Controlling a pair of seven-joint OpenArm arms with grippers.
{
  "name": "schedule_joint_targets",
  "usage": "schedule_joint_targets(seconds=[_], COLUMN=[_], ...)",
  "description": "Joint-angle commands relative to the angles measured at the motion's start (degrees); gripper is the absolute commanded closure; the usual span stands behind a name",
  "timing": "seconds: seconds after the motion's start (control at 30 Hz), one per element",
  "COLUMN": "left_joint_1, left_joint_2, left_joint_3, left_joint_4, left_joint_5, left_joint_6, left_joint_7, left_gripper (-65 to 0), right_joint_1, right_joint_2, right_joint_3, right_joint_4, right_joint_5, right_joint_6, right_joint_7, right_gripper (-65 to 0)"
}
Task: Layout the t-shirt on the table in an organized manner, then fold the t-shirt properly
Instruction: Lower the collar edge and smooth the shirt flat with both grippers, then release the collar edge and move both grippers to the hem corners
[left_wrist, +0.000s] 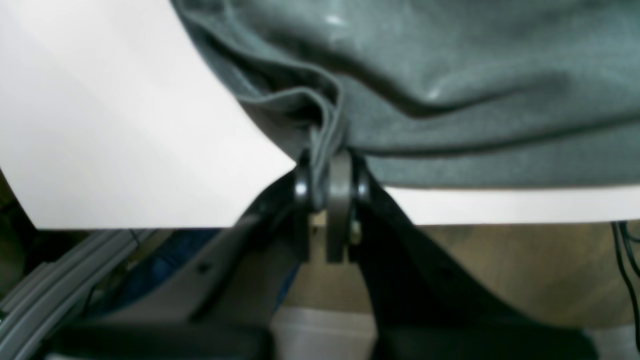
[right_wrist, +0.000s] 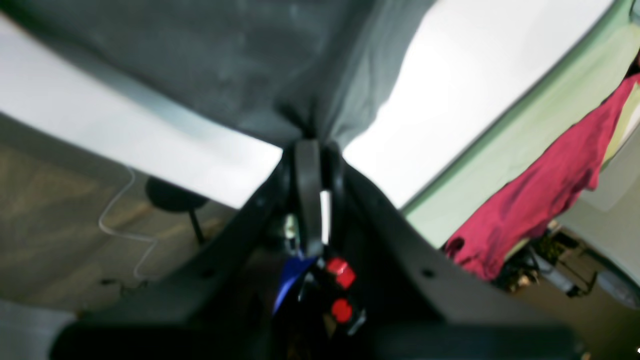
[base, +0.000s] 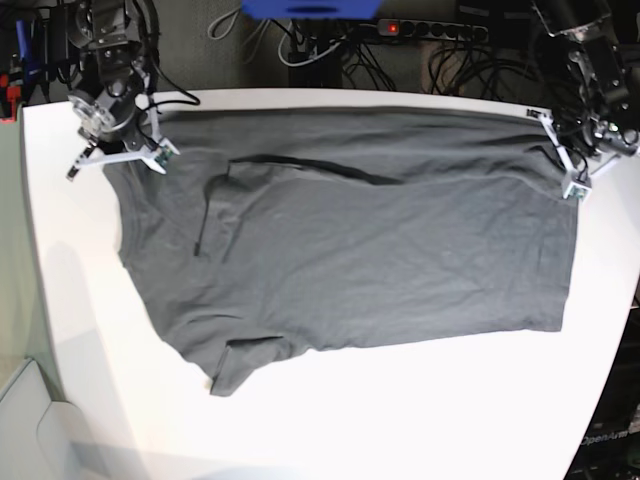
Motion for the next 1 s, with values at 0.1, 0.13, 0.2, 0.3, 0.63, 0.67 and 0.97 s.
schedule_joint_targets(seconds=[0.1,0.13,0.2,0.3,0.63,0.67,0.97], left_joint_1=[1.1,1.4,1.8,2.5,3.9,3.9,3.4], left_joint_2=[-0.8,-0.8,-0.8,-0.8,-1.1,-1.1,-1.1], left_joint_3=[-0.2,-0.2,-0.2,-0.3,-0.5,-0.4,-0.4], left_joint_4=[-0.4,-0.4,0.0,0.3,0.4,0.4,0.4], left_joint_5=[-0.1,-0.1,-0.1,-0.1,-0.1,-0.1,-0.1], left_joint_6=[0.1,0.1,0.1,0.1,0.1,0.1,0.1], left_joint_7=[-1.0,-1.0,-1.0,-0.6,-0.9,-0.9,-0.9], left_gripper=[-0.4,-0.4,-0.4,-0.4,-0.6,-0.6,-5.2], right_joint_1=[0.0,0.0,0.1,0.1,0.0,0.0,-2.5], right_joint_2=[0.5,0.5,0.5,0.5,0.7,0.7,0.9], right_joint_3=[0.2,0.2,0.2,0.2,0.4,0.4,0.4], right_joint_4=[0.6,0.6,0.6,0.6,0.6,0.6,0.7], right_joint_5=[-0.6,-0.6,-0.7,-0.8,-0.9,-1.0,-1.0], right_joint_6=[-0.5,-0.5,-0.5,-0.5,-0.5,-0.5,-0.5], right_joint_7=[-0.1,-0.2,-0.3,-0.3,-0.4,-0.4,-0.4], right_gripper=[0.0,0.0,0.0,0.0,0.0,-0.1,-15.5])
